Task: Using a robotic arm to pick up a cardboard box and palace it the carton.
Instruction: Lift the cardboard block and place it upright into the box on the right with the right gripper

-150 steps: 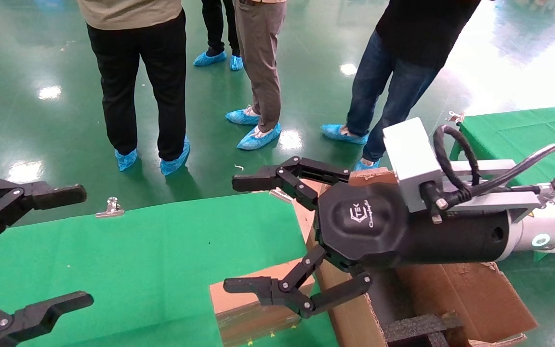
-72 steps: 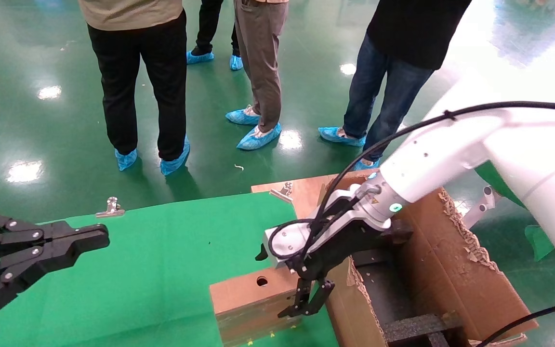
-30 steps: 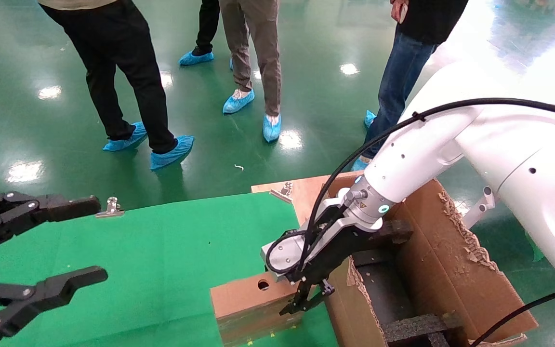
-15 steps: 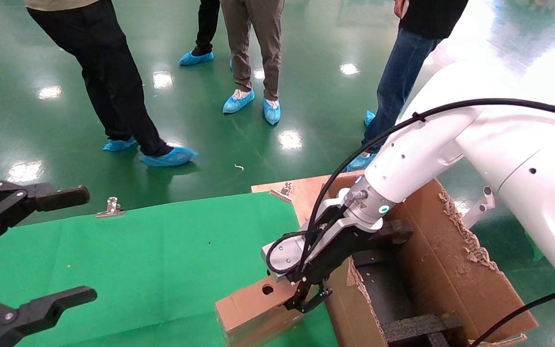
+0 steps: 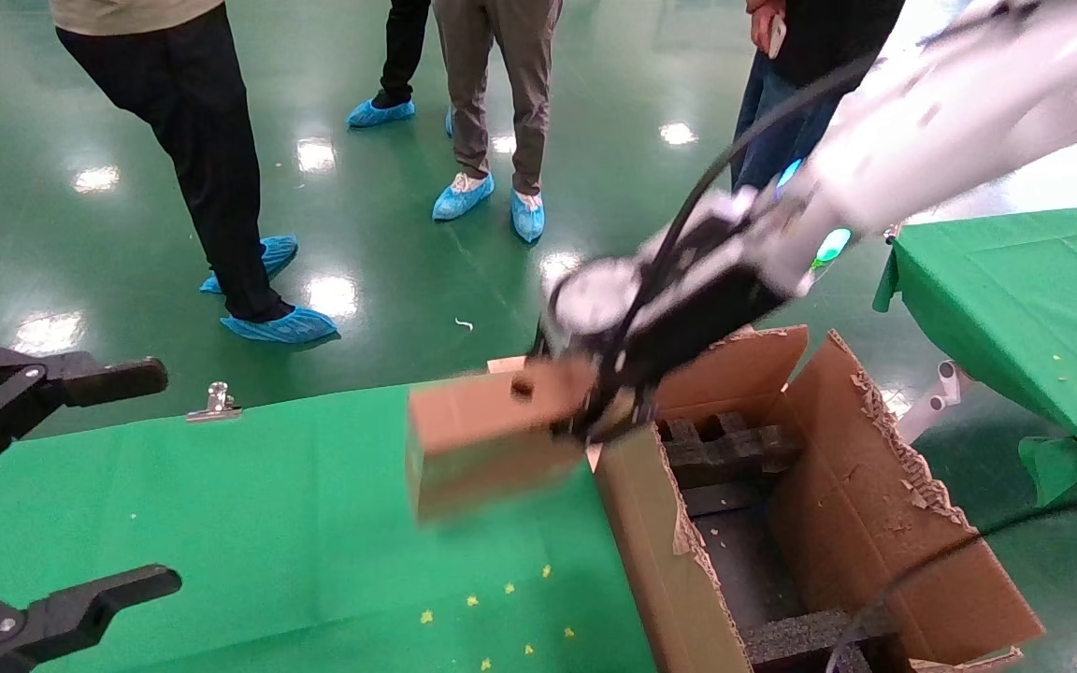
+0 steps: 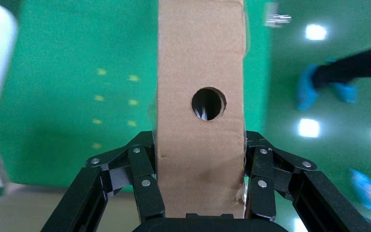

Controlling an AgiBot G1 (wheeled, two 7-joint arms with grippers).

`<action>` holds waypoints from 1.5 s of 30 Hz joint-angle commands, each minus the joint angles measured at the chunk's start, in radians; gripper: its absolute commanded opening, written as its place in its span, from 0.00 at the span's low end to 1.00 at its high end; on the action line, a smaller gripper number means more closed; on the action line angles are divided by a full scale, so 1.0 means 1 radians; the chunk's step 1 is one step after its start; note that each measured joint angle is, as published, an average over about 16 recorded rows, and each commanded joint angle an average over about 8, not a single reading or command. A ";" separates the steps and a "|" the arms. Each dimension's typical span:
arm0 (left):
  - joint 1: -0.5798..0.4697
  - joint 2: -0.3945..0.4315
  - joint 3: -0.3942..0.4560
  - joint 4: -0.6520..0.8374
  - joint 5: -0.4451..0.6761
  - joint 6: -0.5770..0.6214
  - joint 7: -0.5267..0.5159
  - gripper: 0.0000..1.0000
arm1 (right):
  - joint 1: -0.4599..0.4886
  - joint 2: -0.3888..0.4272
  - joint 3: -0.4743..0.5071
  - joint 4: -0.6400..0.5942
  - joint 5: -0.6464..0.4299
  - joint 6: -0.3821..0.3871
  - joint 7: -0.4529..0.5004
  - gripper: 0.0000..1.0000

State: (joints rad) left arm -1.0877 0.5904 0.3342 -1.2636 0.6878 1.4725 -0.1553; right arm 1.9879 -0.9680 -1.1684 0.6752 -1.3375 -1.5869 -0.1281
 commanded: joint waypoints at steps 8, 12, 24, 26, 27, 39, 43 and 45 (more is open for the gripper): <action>0.000 0.000 0.000 0.000 0.000 0.000 0.000 1.00 | 0.144 0.037 -0.083 -0.026 0.089 -0.009 -0.007 0.00; 0.000 0.000 0.000 0.000 0.000 0.000 0.000 1.00 | 0.172 0.058 -0.137 -0.029 0.123 -0.008 -0.010 0.00; 0.000 0.000 0.000 0.000 0.000 0.000 0.000 1.00 | 0.294 0.238 -0.316 -0.028 0.153 -0.010 -0.003 0.00; 0.000 0.000 0.000 0.000 0.000 0.000 0.000 1.00 | 0.316 0.279 -0.353 -0.022 0.148 -0.010 -0.001 0.00; 0.000 0.000 0.000 0.000 0.000 0.000 0.000 1.00 | 0.325 0.299 -0.369 -0.020 0.145 -0.009 -0.001 0.00; 0.000 0.000 0.001 0.000 0.000 0.000 0.000 1.00 | 0.363 0.441 -0.498 -0.092 0.112 0.010 -0.049 0.00; 0.000 0.000 0.001 0.000 0.000 0.000 0.000 1.00 | 0.371 0.448 -0.518 -0.129 0.100 0.012 -0.069 0.00; 0.000 0.000 0.001 0.000 0.000 0.000 0.000 1.00 | 0.372 0.448 -0.529 -0.146 0.094 0.011 -0.081 0.00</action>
State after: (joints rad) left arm -1.0879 0.5901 0.3350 -1.2635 0.6873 1.4723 -0.1549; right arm 2.3557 -0.5224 -1.6967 0.5279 -1.2402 -1.5754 -0.2091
